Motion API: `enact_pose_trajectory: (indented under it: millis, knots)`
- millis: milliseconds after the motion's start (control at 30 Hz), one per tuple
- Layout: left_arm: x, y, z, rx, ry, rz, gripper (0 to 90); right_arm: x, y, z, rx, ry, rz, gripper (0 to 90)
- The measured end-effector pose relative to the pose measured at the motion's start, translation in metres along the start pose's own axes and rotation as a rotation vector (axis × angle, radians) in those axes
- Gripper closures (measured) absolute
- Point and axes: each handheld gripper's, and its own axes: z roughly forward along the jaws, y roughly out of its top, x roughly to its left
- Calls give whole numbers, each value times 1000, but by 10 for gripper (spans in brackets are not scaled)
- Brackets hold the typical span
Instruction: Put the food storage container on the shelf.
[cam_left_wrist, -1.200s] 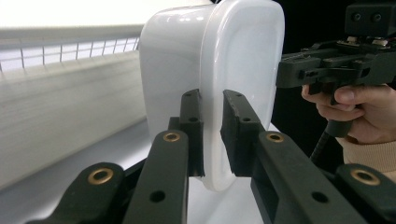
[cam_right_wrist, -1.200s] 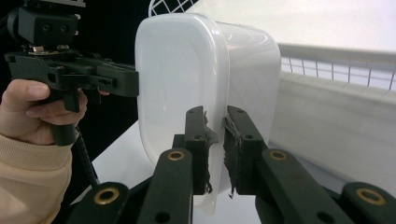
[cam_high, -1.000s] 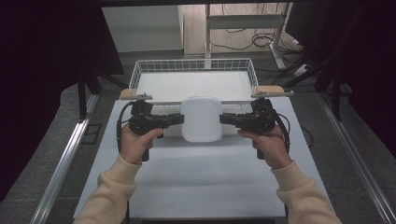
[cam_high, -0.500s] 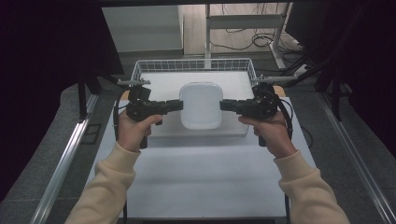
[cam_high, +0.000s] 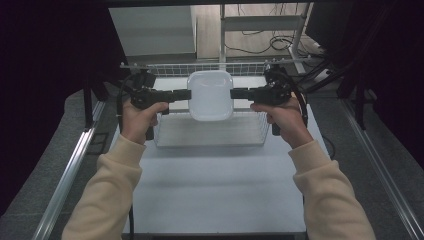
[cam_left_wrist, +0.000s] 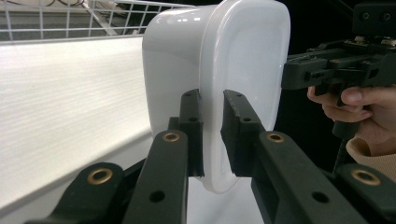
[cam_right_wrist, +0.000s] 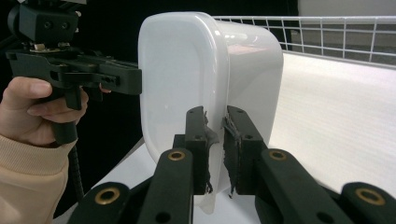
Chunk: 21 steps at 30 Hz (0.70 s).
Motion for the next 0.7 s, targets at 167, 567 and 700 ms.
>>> enact_pose_trajectory:
  millis: [167, 567, 700]
  knots:
    - [11, 9, 0, 0, -10, -17, 793, -4, 11, 8, 8, 5, 15, 802]
    - [29, 30, 10, 23, 9, -69, 791, -21, 33, 24, 26, 6, 64, 802]
    - [38, 34, 19, 41, 10, -102, 791, -30, 36, 30, 43, 3, 94, 802]
